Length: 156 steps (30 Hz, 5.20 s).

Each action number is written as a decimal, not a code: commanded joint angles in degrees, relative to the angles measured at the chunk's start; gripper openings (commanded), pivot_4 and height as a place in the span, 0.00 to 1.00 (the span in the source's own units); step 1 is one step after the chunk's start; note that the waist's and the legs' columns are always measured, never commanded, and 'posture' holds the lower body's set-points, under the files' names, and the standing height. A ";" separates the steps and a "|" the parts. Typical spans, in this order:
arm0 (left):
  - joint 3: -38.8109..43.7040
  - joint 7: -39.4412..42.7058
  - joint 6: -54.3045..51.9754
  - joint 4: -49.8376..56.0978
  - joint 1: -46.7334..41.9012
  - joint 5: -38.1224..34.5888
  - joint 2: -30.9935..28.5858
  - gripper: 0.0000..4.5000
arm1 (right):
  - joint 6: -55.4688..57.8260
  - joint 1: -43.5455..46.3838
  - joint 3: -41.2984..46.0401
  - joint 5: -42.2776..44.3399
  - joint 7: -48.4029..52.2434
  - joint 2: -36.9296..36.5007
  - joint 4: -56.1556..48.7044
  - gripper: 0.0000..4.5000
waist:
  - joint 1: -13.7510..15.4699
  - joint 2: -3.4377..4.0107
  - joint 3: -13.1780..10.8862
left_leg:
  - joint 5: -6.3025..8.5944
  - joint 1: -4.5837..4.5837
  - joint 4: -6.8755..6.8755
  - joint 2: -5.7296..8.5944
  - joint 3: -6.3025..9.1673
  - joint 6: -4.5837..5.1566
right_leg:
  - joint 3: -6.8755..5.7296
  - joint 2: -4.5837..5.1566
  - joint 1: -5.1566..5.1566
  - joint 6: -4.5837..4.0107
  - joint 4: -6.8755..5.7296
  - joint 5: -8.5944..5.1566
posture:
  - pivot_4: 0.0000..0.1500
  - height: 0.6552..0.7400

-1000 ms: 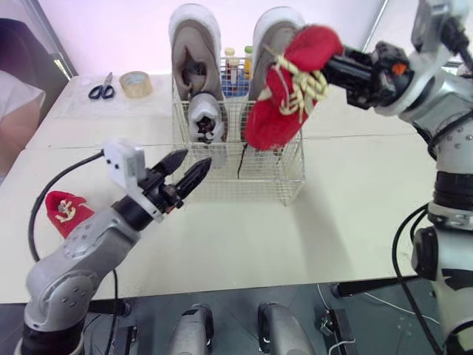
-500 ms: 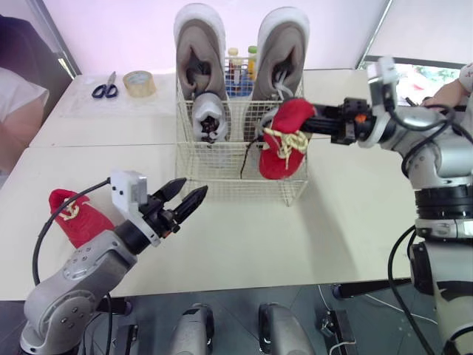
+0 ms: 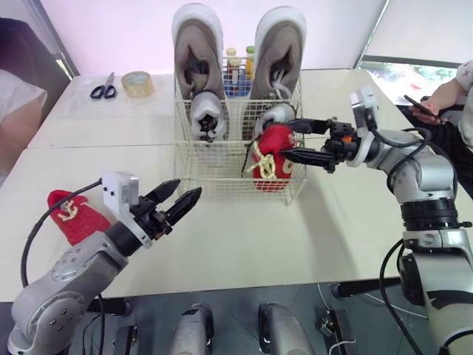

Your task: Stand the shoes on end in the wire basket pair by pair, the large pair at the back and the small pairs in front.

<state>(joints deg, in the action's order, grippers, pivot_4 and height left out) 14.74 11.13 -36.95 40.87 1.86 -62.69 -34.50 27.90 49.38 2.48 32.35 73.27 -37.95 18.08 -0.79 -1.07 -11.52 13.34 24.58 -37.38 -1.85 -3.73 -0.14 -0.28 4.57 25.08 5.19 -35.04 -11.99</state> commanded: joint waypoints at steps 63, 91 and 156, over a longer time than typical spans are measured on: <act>21.60 -55.66 -22.47 -42.02 -10.07 -20.88 -15.40 0.01 | 16.17 0.24 -4.21 10.05 0.92 -7.03 -32.71 1.00 | -0.33 -0.25 0.15 | 0.15 -0.09 0.40 -0.25 -0.68 -0.27 | -0.21 1.07 0.57 -0.28 -0.03 0.16 | 1.00 1.00; 12.06 -22.31 4.75 2.74 -24.08 1.25 -10.05 0.01 | 16.45 2.93 0.10 8.11 0.39 -8.84 -24.13 1.00 | 0.19 -0.33 0.20 | 0.15 -0.07 0.21 0.03 -0.98 -0.02 | -0.21 1.02 0.31 -0.32 0.14 0.21 | 1.00 1.00; -15.54 -4.07 18.71 -5.43 -11.84 55.23 23.50 0.55 | 17.93 2.09 2.02 10.53 -6.16 -7.71 -26.10 1.00 | 0.05 -0.29 0.34 | 0.19 -0.10 -0.60 -0.19 -0.77 0.29 | -0.19 0.48 0.03 -0.01 -0.10 0.37 | 1.00 1.00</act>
<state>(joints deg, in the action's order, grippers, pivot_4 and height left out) -2.93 6.14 -17.30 30.89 -9.82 -4.95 -10.93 46.93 51.04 2.76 42.33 66.89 -45.04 -6.50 -0.74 -1.36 -11.18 13.54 24.49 -37.98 -2.05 -4.50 0.15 -0.48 5.04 25.13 5.18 -35.15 -11.61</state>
